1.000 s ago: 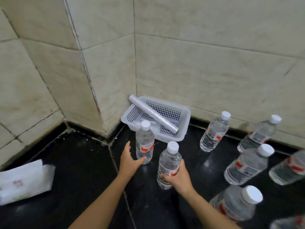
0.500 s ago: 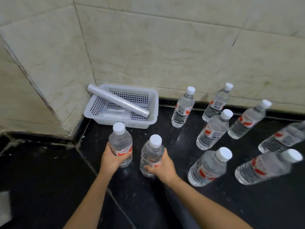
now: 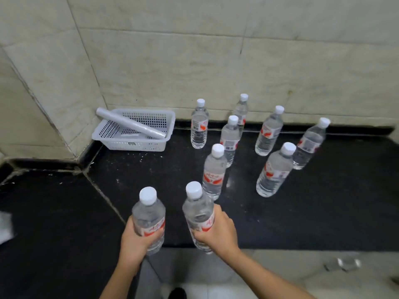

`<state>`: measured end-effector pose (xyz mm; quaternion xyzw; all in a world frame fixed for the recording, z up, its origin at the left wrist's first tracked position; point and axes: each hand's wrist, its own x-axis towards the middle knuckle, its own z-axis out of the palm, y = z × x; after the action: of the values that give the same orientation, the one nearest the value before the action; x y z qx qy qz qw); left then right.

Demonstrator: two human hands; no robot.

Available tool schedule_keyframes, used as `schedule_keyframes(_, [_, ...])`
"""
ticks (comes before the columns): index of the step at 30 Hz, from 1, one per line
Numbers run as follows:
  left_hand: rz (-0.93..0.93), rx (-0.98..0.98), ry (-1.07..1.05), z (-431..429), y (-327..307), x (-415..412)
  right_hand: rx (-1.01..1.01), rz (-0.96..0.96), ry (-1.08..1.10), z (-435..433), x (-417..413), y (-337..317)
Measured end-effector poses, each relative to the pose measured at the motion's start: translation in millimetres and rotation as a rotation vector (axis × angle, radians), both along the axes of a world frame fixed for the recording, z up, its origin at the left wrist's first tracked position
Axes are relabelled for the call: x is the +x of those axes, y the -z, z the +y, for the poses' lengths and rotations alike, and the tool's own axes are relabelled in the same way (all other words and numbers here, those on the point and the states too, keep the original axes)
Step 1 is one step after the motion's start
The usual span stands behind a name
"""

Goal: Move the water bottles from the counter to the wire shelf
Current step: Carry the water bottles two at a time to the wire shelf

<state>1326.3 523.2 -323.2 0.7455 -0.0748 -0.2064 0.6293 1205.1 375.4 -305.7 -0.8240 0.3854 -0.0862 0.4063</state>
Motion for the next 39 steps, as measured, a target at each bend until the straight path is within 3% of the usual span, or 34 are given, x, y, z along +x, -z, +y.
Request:
schedule_keyframes(13, [0.04,-0.018,0.632,-134,-20,-245,-0.112,-0.011,0.676,-57,-306,-12])
schedule_keyframes(20, [-0.004,-0.09,0.94,-220,-33,-333,-0.166,-0.029,0.996,-94,-408,-25])
schedule_keyframes(39, [0.14,-0.225,1.282,-512,-50,-486,-0.268,0.14,1.291,-306,-580,-91])
